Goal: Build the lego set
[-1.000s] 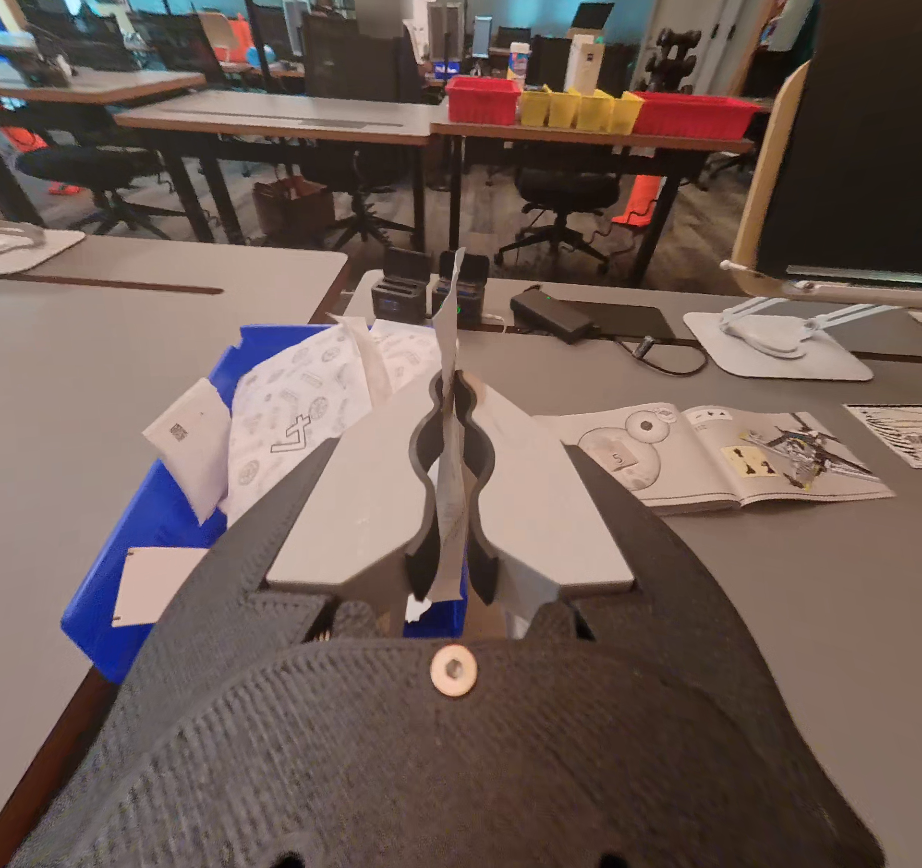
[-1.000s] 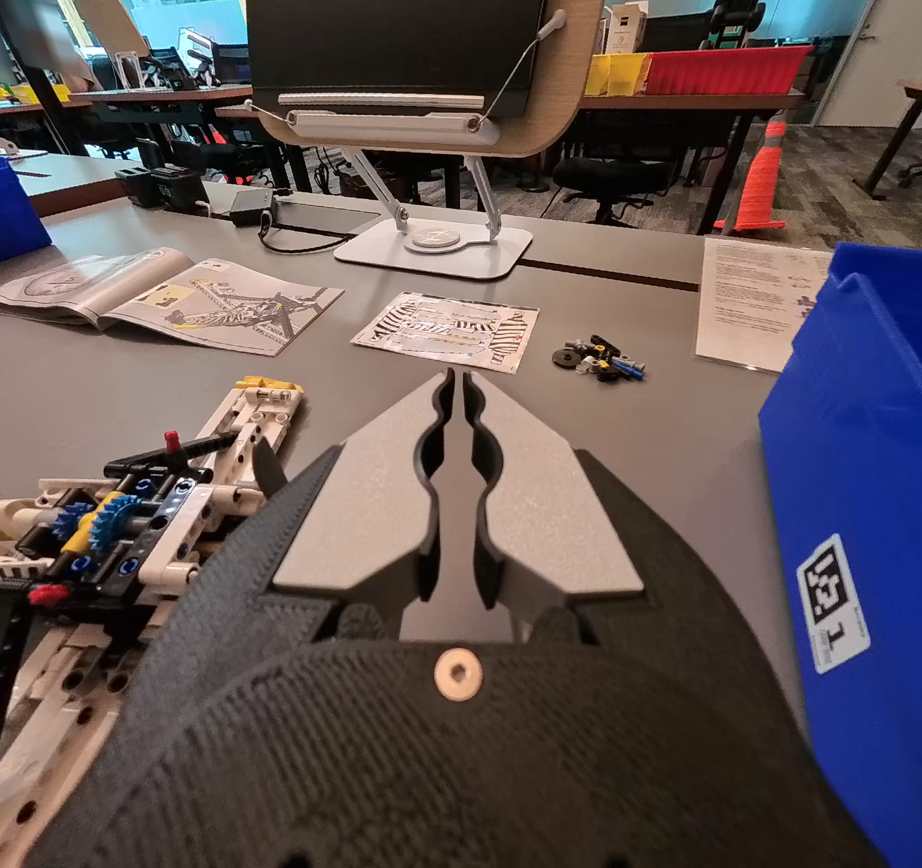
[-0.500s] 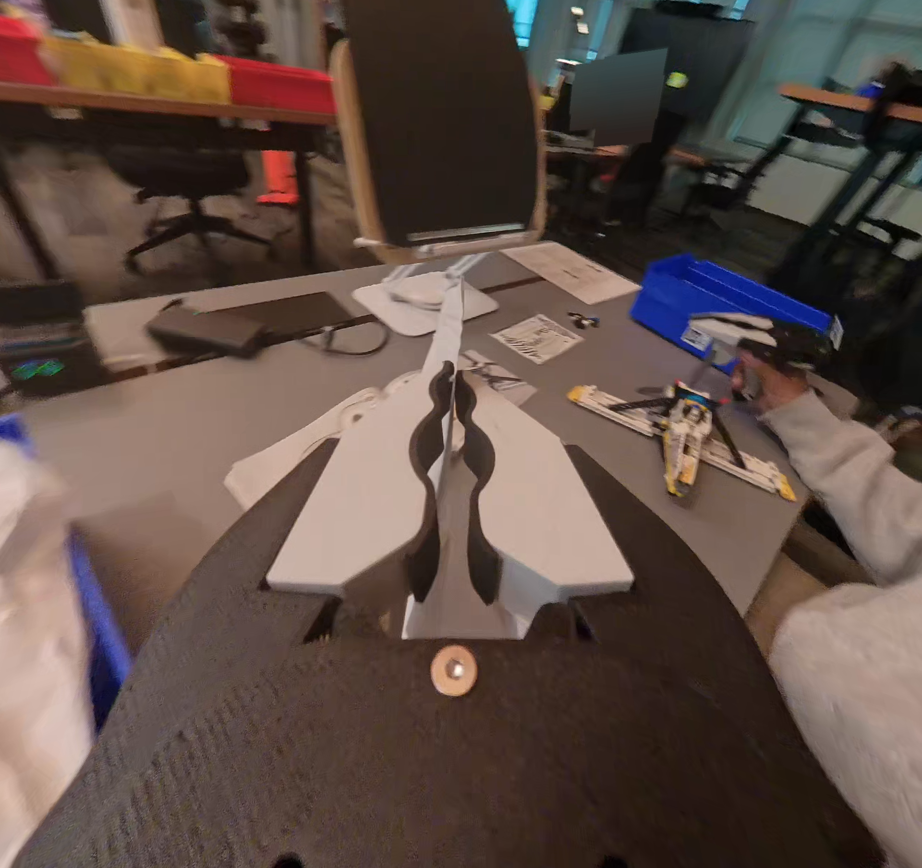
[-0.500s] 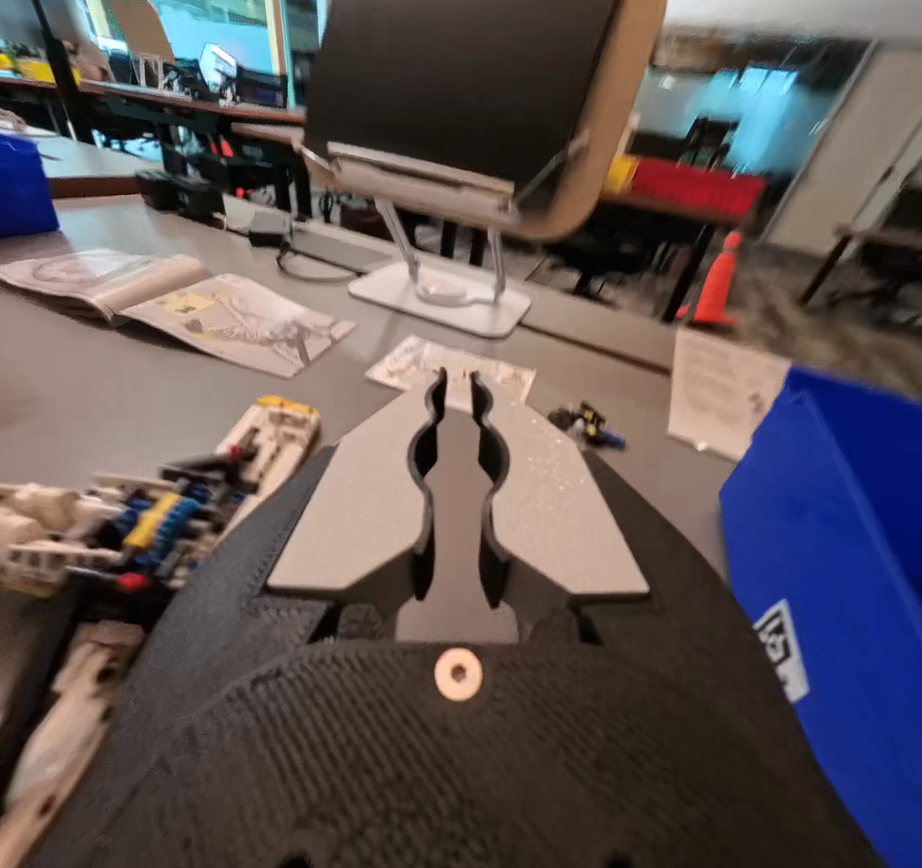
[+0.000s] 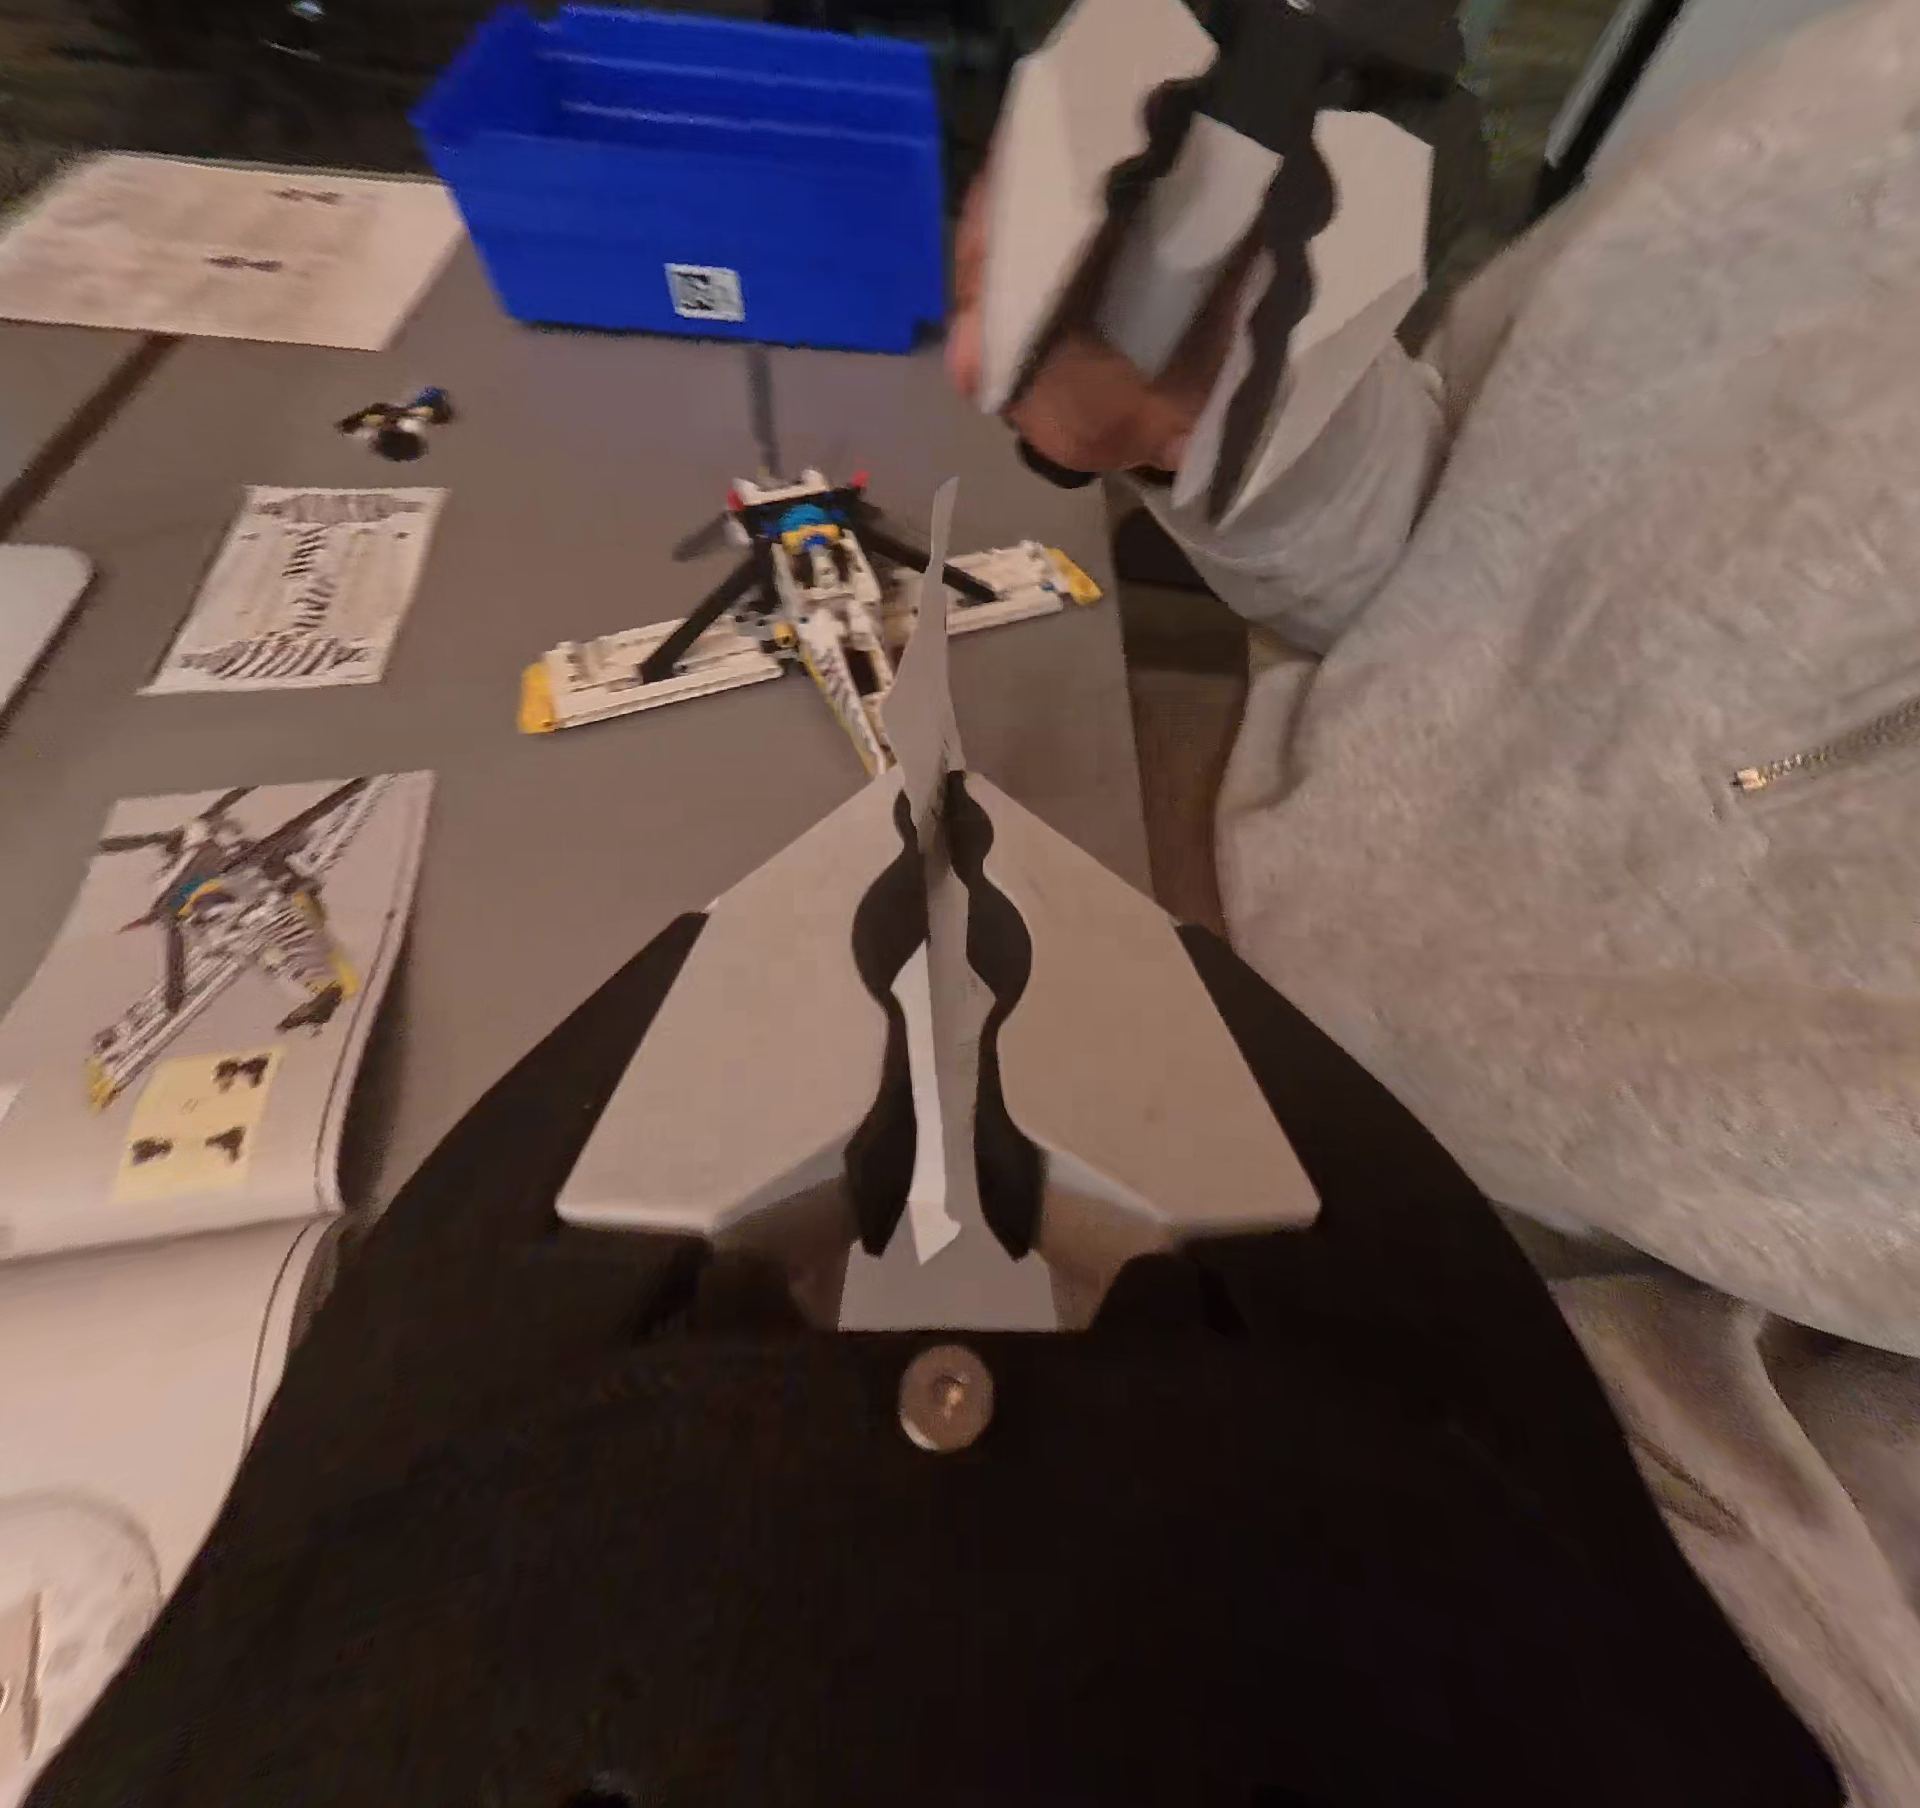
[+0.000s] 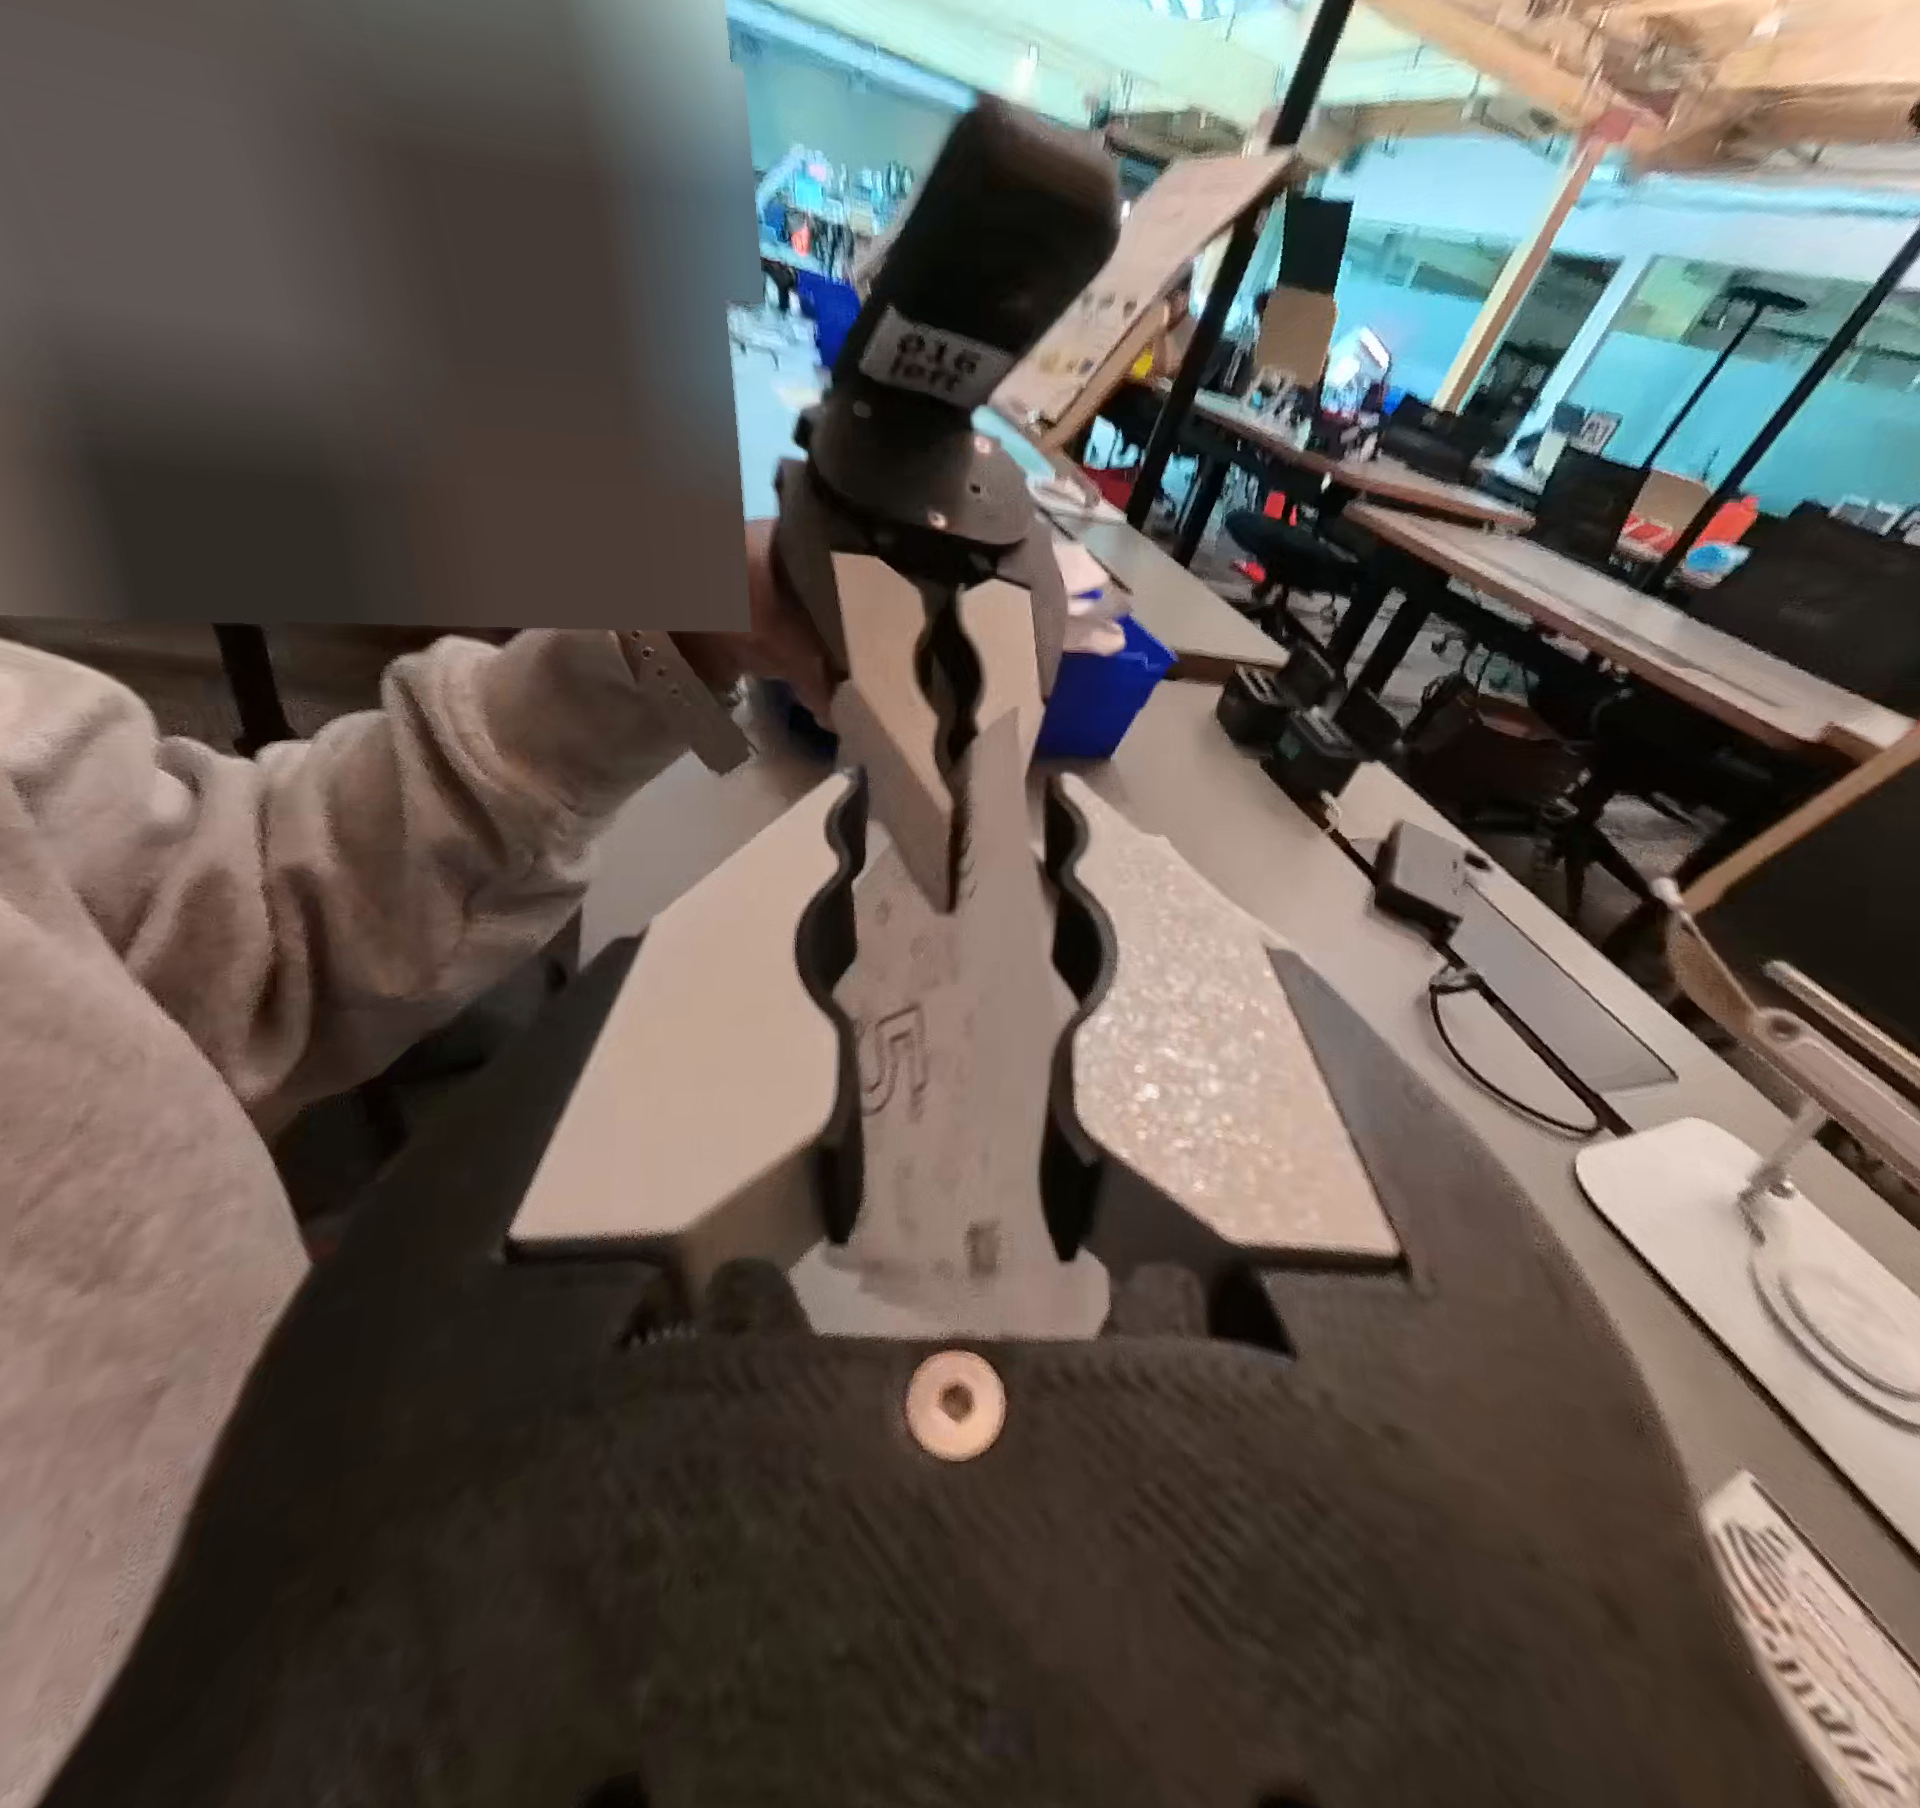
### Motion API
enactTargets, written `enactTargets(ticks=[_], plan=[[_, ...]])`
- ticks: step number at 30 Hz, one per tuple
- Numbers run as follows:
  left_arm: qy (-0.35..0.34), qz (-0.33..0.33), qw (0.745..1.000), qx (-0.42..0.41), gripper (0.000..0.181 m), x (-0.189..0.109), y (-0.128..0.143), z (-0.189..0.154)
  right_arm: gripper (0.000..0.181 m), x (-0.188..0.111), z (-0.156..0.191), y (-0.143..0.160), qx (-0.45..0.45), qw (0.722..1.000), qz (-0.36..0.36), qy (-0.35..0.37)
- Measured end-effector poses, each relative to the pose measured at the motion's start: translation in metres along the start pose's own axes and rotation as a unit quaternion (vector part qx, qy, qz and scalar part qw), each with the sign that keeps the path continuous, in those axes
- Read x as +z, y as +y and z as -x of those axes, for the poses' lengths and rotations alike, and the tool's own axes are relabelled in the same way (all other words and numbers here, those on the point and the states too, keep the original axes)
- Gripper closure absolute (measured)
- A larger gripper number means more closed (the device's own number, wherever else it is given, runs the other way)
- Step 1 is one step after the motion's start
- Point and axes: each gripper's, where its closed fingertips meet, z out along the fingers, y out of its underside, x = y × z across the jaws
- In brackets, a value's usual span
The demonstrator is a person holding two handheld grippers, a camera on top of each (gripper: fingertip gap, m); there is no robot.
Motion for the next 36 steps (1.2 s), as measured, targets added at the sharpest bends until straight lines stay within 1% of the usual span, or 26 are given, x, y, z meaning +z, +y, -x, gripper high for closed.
enactTargets(ticks=[2,4,6,8,9,11,13,16,18,21,24,27,28,30,33,34,36], plan=[[0.012,0.027,0.999,0.024,0.181,0.012,0.003,-0.011,0.141,0.014,0.002,0.01,-0.002,0.999,0.04,0.002],[0.019,0.04,0.998,0.042,0.181,0.018,0.005,-0.019,0.145,0.022,0.001,0.022,-0.008,0.997,0.081,0.016],[0.022,0.038,0.998,0.046,0.181,0.019,0.004,-0.023,0.158,0.021,0.005,0.03,-0.023,0.994,0.101,0.023],[0.029,0.032,0.998,0.047,0.181,0.017,0.003,-0.027,0.179,0.015,0.012,0.031,-0.013,0.995,0.095,0.017],[0.036,0.028,0.998,0.05,0.181,0.016,0.003,-0.028,0.181,0.011,0.016,0.03,0.004,0.996,0.091,0.011],[0.052,0.008,0.997,0.054,0.181,0.017,-0.002,-0.031,0.181,0.006,0.018,0.027,0.042,0.996,0.08,0.006],[0.058,-0.023,0.997,0.049,0.181,0.017,-0.01,-0.028,0.181,0.0,0.014,0.022,0.071,0.995,0.061,0.017],[0.091,-0.081,0.992,0.039,0.181,0.015,-0.025,-0.031,0.181,-0.01,0.007,0.011,0.145,0.989,0.015,0.012],[0.107,-0.117,0.987,0.034,0.181,0.012,-0.036,-0.032,0.181,-0.018,0.003,0.003,0.208,0.978,-0.024,-0.007],[0.117,-0.167,0.978,0.034,0.181,0.008,-0.05,-0.031,0.181,-0.029,-0.002,-0.004,0.294,0.951,-0.081,-0.044],[0.115,-0.178,0.977,0.015,0.181,0.014,-0.054,-0.025,0.181,-0.035,-0.005,-0.001,0.34,0.932,-0.113,-0.058],[0.143,-0.175,0.974,-0.013,0.181,0.019,-0.049,-0.023,0.181,-0.037,-0.005,0.005,0.35,0.928,-0.117,-0.049],[0.166,-0.168,0.971,-0.025,0.181,0.019,-0.046,-0.026,0.181,-0.036,-0.005,0.008,0.351,0.929,-0.11,-0.046],[0.222,-0.145,0.964,-0.034,0.181,0.018,-0.036,-0.037,0.181,-0.034,0.0,0.019,0.343,0.936,-0.071,-0.046],[0.188,-0.096,0.976,-0.05,0.181,0.029,-0.013,-0.031,0.158,-0.028,0.007,0.041,0.305,0.952,0.005,-0.032],[0.184,-0.091,0.977,-0.061,0.181,0.032,-0.004,-0.031,0.154,-0.025,0.007,0.049,0.285,0.958,0.025,-0.018],[0.191,-0.102,0.972,-0.094,0.181,0.035,0.011,-0.033,0.152,-0.016,0.01,0.063,0.249,0.967,0.054,-0.002]])
